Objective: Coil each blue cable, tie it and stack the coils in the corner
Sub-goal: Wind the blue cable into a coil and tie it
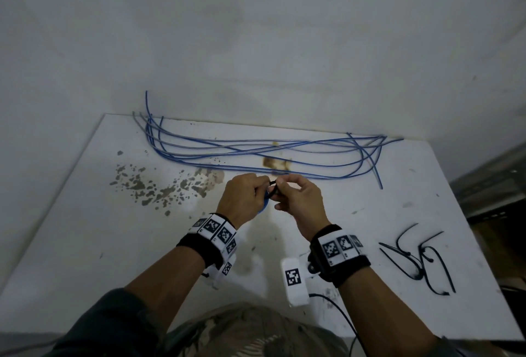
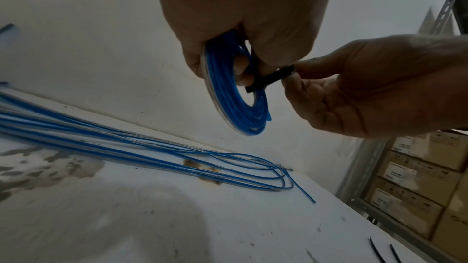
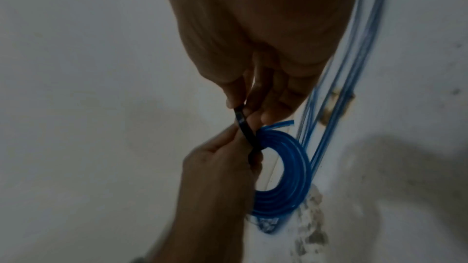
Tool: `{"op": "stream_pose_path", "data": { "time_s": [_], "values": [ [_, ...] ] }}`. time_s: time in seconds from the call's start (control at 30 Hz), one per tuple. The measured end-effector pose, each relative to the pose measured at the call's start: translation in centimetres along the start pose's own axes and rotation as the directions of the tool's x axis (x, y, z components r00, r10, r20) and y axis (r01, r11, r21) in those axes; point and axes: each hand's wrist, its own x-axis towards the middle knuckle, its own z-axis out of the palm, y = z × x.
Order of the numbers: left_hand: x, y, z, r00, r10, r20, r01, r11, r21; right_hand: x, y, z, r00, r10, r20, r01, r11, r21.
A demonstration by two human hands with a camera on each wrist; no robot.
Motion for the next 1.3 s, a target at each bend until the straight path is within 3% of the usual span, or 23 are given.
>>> {"op": "stream_pose_path", "data": {
  "time_s": [0.03,0.1,0.2,0.37,0.47,0.63,0.77,0.9,1.03,1.13,1.23,1.3],
  "values": [
    [0.0,-0.1,0.0,1.0,0.008,-0.006,-0.008,1.0,-0.001,0.3,0.3,0.2,0.995,-0.102,-0.018,0.099,0.987,-0.128],
    [0.1,-0.1,-0.1,1.0,0.005,-0.03,-0.006,1.0,-0.02,0.9,0.9,0.8,0.952,-0.306,0.024,0.291,0.875,-0.386],
    [0.2,-0.5,-0.3,0.999,-0.026,-0.027,0.023,0.996,-0.088,1.7,1.3,1.1,0.912,-0.403,0.069,0.385,0.788,-0.481],
    [-0.3,0.2,-1.9,0.989,-0.129,0.066,0.143,0.948,-0.284,2.7,0.7,0.7,0.92,-0.392,0.019,0.365,0.837,-0.407],
    [-0.1,0.4,-2.5,0.976,-0.169,0.136,0.203,0.93,-0.305,2.7,0.5,0.9,0.916,-0.4,0.032,0.382,0.846,-0.373],
    [0.1,0.7,-3.3,0.974,-0.151,0.169,0.199,0.928,-0.315,2.5,0.5,1.7,0.908,-0.418,0.004,0.4,0.865,-0.302],
    [0.0,0.9,-3.7,0.966,-0.142,0.215,0.213,0.909,-0.358,2.6,0.5,1.7,0.861,-0.508,-0.016,0.461,0.793,-0.399],
    [0.0,1.2,-4.1,0.95,-0.15,0.275,0.248,0.897,-0.365,3.0,0.0,1.7,0.864,-0.501,-0.053,0.43,0.788,-0.441],
    [-0.9,1.5,-4.2,0.957,-0.139,0.255,0.229,0.9,-0.37,3.5,-1.3,1.1,0.872,-0.47,-0.136,0.383,0.829,-0.408],
    [-0.7,1.3,-3.5,0.958,-0.198,0.205,0.268,0.871,-0.413,3.3,-1.6,1.0,0.908,-0.387,-0.16,0.313,0.881,-0.355],
    [-0.3,1.3,-3.1,0.952,-0.257,0.166,0.305,0.84,-0.448,2.3,-2.0,1.1,0.964,-0.264,-0.016,0.251,0.933,-0.257],
    [-0.2,1.2,-3.1,0.954,-0.259,0.153,0.301,0.83,-0.47,1.4,-1.7,1.2,0.96,-0.243,0.139,0.274,0.921,-0.277]
  ]
}}
